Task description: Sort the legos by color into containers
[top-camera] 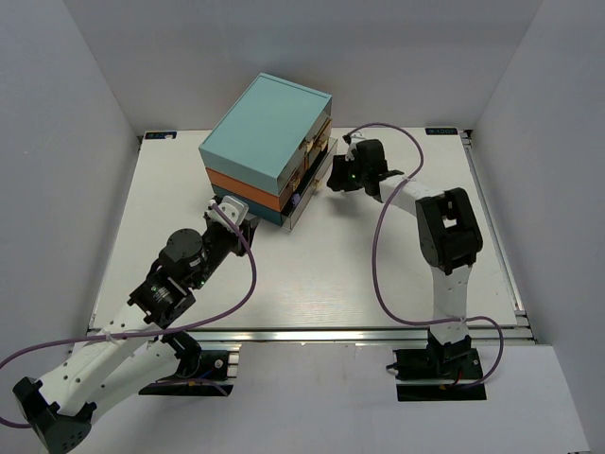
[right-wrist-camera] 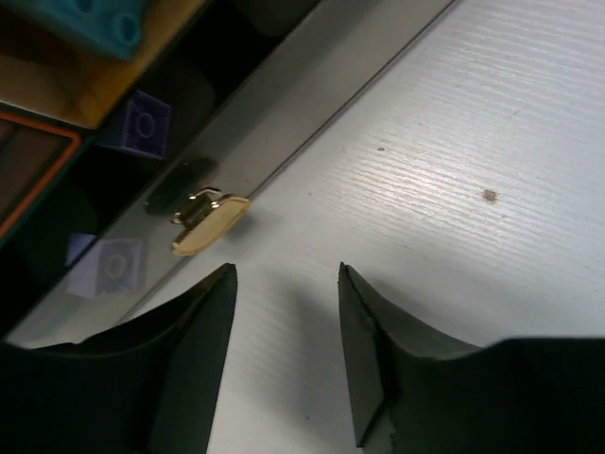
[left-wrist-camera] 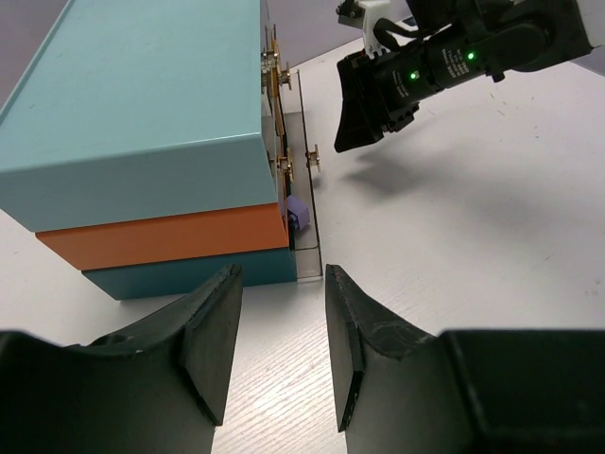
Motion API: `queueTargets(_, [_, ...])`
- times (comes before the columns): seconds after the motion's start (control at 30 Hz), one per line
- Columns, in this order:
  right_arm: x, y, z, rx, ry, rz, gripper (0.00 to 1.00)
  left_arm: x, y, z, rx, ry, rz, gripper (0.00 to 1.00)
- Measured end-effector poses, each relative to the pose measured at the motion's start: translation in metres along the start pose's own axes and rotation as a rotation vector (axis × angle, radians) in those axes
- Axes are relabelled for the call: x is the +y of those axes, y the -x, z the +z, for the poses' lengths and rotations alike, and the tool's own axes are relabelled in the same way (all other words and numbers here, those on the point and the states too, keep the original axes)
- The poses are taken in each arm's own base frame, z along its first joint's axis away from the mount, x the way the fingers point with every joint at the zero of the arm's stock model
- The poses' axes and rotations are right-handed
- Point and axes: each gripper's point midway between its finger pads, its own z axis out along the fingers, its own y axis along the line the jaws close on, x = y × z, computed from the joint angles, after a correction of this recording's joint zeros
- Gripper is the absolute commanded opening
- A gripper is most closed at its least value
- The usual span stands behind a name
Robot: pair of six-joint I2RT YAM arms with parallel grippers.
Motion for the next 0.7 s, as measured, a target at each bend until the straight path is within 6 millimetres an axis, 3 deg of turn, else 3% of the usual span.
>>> queueTargets(0.27, [-0.015, -0.017, 0.023, 0.052, -0.048, 0.031, 0.45, 0.000, 0.000, 0.000, 0.000, 0.000, 0.000, 0.51])
queueTargets(0.53, [-0.004, 0.003, 0.049, 0.035, 0.026, 0.050, 0.54, 0.000, -0.001, 0.001, 0.004, 0.000, 0.003, 0.51])
queueTargets(0.7, [0.002, 0.000, 0.066, 0.066, 0.084, 0.098, 0.61, 0.000, -0.003, 0.002, 0.009, -0.001, 0.009, 0.51])
